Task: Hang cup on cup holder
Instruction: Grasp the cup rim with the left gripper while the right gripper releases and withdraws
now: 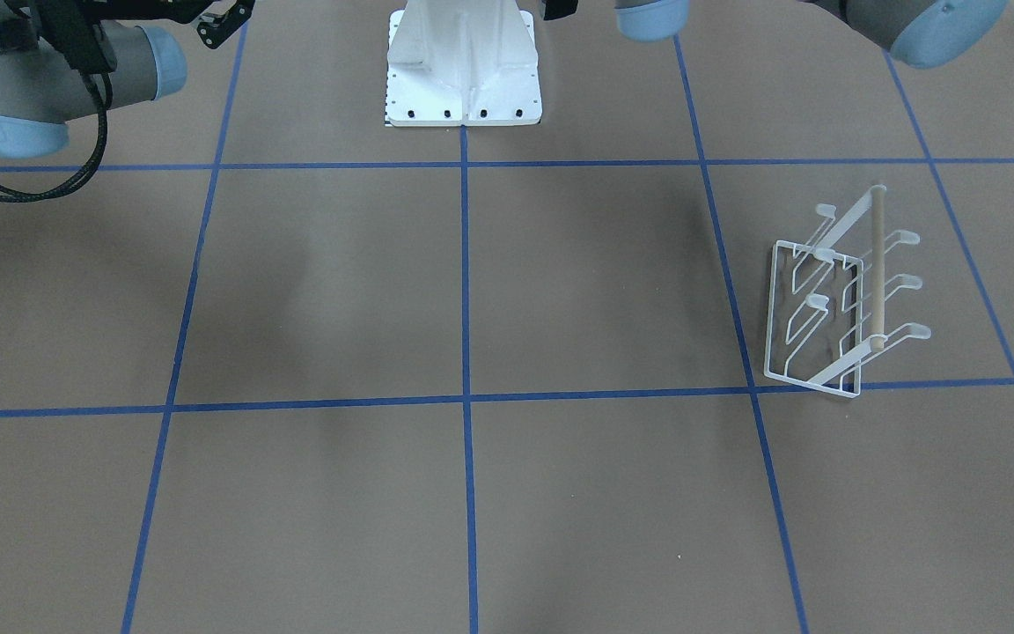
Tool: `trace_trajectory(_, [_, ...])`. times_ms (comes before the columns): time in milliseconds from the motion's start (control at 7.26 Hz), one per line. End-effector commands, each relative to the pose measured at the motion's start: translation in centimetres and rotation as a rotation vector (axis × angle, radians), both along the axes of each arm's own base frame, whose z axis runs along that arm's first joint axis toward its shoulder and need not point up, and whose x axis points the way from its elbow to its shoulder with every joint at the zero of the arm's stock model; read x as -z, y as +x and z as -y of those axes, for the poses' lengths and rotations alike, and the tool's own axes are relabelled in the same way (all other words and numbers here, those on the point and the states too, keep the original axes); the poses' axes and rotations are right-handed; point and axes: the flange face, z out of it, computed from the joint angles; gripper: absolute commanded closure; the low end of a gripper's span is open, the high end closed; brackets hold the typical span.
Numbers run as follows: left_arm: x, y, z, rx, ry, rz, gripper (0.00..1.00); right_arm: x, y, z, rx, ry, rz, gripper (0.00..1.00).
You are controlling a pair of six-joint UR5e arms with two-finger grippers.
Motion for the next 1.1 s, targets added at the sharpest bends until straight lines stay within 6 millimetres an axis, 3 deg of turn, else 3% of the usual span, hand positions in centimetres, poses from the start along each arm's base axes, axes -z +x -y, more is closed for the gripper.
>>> trace_trajectory(0, [0.2,0.1,-0.2,-0.001,0.000,-0.005,0.02,0.1,-0.1,-0.1,0.002,0.002,0.003,1.00])
trace_trajectory(275, [0.1,0.5,-0.6,-0.013,-0.001,-0.003,0.03,0.1,-0.1,-0.2,0.004,0.000,0.002,1.00])
trace_trajectory(413, [0.1,0.5,-0.7,-0.015,-0.001,-0.004,0.09,0.1,-0.2,-0.1,0.004,-0.002,0.000,1.00])
trace_trajectory(551, [0.1,1.0,-1.2,-0.029,-0.001,-0.003,0.31,0.1,-0.2,0.0,0.000,-0.010,-0.001,1.00])
trace_trajectory(689, [0.7,0.9,-1.4,-0.013,-0.015,-0.022,0.70,0.0,-0.4,0.1,0.000,-0.018,-0.003,1.00])
trace_trajectory(826, [0.7,1.1,-1.6,-0.007,-0.024,-0.024,1.00,0.1,-0.6,0.0,0.002,-0.039,0.008,0.03])
trace_trajectory(964, [0.8,0.9,-1.7,-0.008,-0.023,-0.030,1.00,0.3,-0.5,0.1,-0.010,-0.067,0.033,0.00])
